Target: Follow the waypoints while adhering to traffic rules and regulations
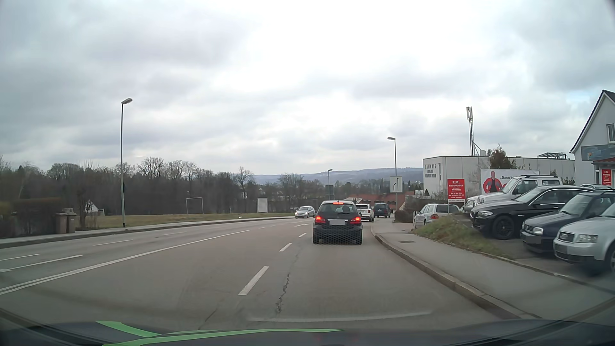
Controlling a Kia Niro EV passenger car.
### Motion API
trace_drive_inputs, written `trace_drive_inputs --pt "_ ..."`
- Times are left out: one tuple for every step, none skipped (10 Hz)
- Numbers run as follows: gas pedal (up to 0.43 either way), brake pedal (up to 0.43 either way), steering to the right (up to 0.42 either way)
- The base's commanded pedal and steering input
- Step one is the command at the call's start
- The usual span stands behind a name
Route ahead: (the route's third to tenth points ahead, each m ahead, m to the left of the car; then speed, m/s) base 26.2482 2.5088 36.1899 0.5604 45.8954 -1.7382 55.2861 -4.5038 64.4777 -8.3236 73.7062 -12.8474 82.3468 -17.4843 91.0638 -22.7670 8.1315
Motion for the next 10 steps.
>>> trace_drive_inputs --pt "0.000 0.165 0.024" --pt "0.000 0.165 0.027" --pt "0.000 0.159 0.029" --pt "0.000 0.159 0.031" --pt "0.000 0.152 0.033" --pt "0.000 0.152 0.033" --pt "0.000 0.146 0.033" --pt "0.000 0.146 0.032" --pt "0.000 0.134 0.032" --pt "0.000 0.122 0.032"
